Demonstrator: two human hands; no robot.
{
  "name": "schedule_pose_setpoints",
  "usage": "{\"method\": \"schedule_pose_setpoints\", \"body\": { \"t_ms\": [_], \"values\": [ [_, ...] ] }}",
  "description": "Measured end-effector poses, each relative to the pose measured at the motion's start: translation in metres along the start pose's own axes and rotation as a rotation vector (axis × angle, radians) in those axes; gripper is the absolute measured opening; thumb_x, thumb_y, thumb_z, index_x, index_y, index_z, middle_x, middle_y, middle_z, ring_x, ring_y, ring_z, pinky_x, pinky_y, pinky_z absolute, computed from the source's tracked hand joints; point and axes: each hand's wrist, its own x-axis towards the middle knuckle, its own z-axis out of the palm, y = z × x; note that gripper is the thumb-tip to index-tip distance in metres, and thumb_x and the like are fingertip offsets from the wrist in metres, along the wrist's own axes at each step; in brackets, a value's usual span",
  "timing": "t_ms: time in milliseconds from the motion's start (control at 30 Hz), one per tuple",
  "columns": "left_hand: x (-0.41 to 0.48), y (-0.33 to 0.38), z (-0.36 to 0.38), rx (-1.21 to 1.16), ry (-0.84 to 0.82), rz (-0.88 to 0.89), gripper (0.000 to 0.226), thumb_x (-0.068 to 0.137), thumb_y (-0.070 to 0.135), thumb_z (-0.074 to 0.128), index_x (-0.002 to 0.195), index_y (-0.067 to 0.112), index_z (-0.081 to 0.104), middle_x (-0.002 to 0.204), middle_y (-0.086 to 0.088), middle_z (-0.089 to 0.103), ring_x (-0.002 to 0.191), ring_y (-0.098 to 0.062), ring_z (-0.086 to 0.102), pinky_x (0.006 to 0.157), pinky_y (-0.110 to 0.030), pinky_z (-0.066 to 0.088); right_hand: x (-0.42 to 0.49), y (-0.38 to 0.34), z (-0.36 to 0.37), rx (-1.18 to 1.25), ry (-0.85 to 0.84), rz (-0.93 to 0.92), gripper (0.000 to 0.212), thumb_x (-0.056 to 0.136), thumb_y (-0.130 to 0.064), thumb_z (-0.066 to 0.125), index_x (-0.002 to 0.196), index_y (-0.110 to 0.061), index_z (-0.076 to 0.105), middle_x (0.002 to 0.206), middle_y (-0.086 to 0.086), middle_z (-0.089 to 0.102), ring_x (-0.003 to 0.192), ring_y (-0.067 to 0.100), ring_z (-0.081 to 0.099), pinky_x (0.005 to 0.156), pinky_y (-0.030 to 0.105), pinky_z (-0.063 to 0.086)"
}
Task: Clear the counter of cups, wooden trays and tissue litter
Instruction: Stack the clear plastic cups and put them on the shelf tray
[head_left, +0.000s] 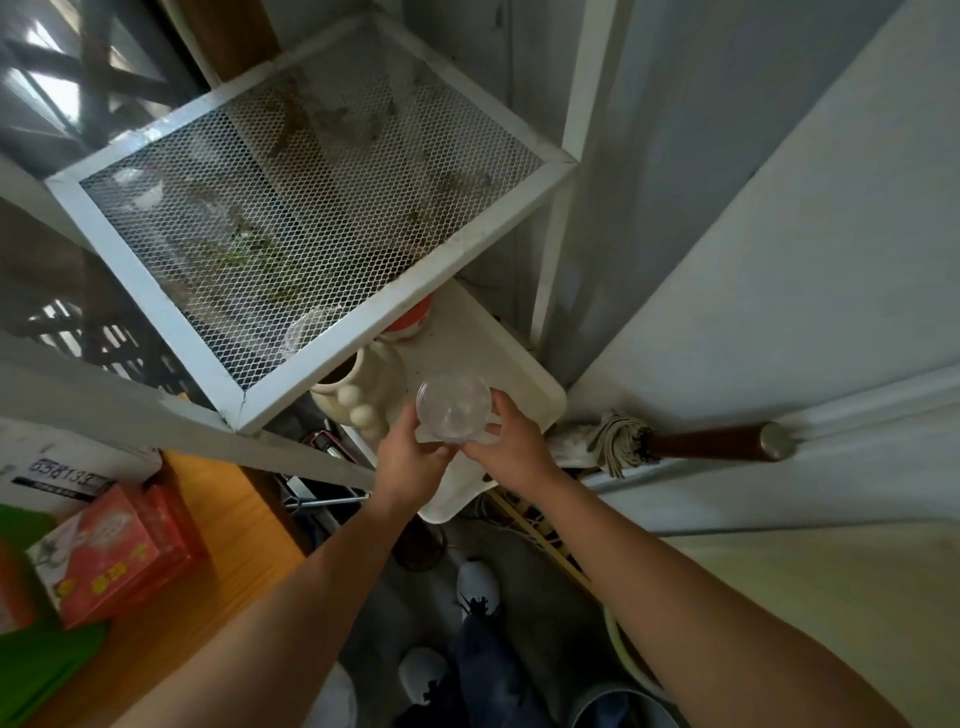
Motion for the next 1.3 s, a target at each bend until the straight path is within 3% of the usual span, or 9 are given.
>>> {"method": "schedule_pose_setpoints", "body": {
  "t_ms": [133,233,433,567,767,933,1033,1167,1300],
  "values": [
    [0.000,-0.005,0.003,0.004,0.001,0.025,0.068,0.080,0.009,0.078,0.140,0.024,0.048,0.127,0.002,0.065,0.103,-0.024,0.071,0.087,-0.045,0.059,0.000,0.007,0.002,-0.003,0.002,0.005,0.077,0.081,-0.025,0.080,0.146,-0.025,0.038,0.139,0.003,0.055,0.124,0.020,0.056,0.090,0.026,0.048],
    [0.001,-0.009,0.004,0.000,-0.021,0.001,0.070,0.081,0.011,0.078,0.143,0.023,0.046,0.132,0.002,0.063,0.092,-0.017,0.074,0.090,-0.049,0.057,0.000,0.010,0.004,-0.010,-0.002,0.008,0.080,0.081,-0.025,0.081,0.147,-0.025,0.036,0.142,0.003,0.053,0.126,0.021,0.055,0.094,0.031,0.050],
    [0.000,-0.014,0.006,0.005,-0.021,-0.004,0.075,0.082,0.010,0.077,0.146,0.025,0.042,0.135,0.002,0.061,0.090,-0.009,0.074,0.089,-0.041,0.059,0.002,0.015,0.007,-0.017,0.009,0.016,0.080,0.081,-0.023,0.080,0.147,-0.028,0.035,0.143,0.002,0.052,0.127,0.020,0.054,0.092,0.030,0.051],
    [-0.001,-0.014,0.006,0.003,-0.029,-0.002,0.076,0.083,0.013,0.077,0.148,0.026,0.039,0.138,0.003,0.058,0.093,-0.013,0.074,0.090,-0.042,0.058,0.001,0.015,0.008,-0.027,0.020,0.005,0.079,0.081,-0.022,0.080,0.146,-0.028,0.036,0.143,0.001,0.052,0.127,0.020,0.054,0.091,0.039,0.056],
    [-0.005,-0.011,0.004,0.011,-0.021,-0.033,0.068,0.084,0.013,0.076,0.144,0.018,0.044,0.137,-0.003,0.059,0.093,-0.019,0.074,0.091,-0.051,0.056,-0.004,0.012,0.008,0.001,0.000,0.027,0.079,0.081,-0.031,0.081,0.146,-0.025,0.037,0.140,-0.005,0.050,0.121,0.020,0.060,0.076,0.014,0.046],
    [-0.016,-0.006,0.000,0.049,0.008,-0.079,0.066,0.084,0.014,0.075,0.142,0.016,0.044,0.140,-0.004,0.057,0.093,-0.018,0.073,0.089,-0.048,0.057,-0.011,0.010,0.008,-0.070,-0.013,0.079,0.081,0.083,-0.023,0.078,0.150,-0.018,0.033,0.145,0.004,0.048,0.117,0.021,0.062,0.095,0.035,0.054],
    [-0.031,-0.001,-0.007,0.084,0.012,-0.124,0.068,0.085,0.011,0.073,0.145,0.014,0.040,0.143,-0.009,0.052,0.098,-0.023,0.071,0.090,-0.049,0.056,-0.023,0.005,0.006,-0.138,-0.017,0.119,0.077,0.084,-0.025,0.075,0.149,-0.017,0.035,0.143,0.005,0.050,0.113,0.019,0.060,0.097,0.036,0.052],
    [-0.063,0.011,-0.024,0.137,-0.020,-0.110,0.046,0.088,0.014,0.070,0.131,0.011,0.053,0.126,-0.012,0.061,0.104,-0.025,0.064,0.093,-0.045,0.055,-0.049,-0.009,0.003,-0.290,-0.027,0.135,0.066,0.089,-0.032,0.070,0.145,-0.013,0.041,0.134,0.008,0.056,0.116,0.023,0.057,0.094,0.030,0.048],
    [-0.106,0.028,-0.050,0.321,-0.059,-0.040,0.027,0.090,0.023,0.067,0.115,0.015,0.060,0.106,-0.005,0.069,0.097,-0.022,0.066,0.088,-0.036,0.054,-0.089,-0.028,0.003,-0.483,-0.013,0.099,0.055,0.092,-0.032,0.064,0.137,-0.004,0.050,0.125,0.015,0.062,0.114,0.028,0.059,0.092,0.031,0.046]
  ]
}}
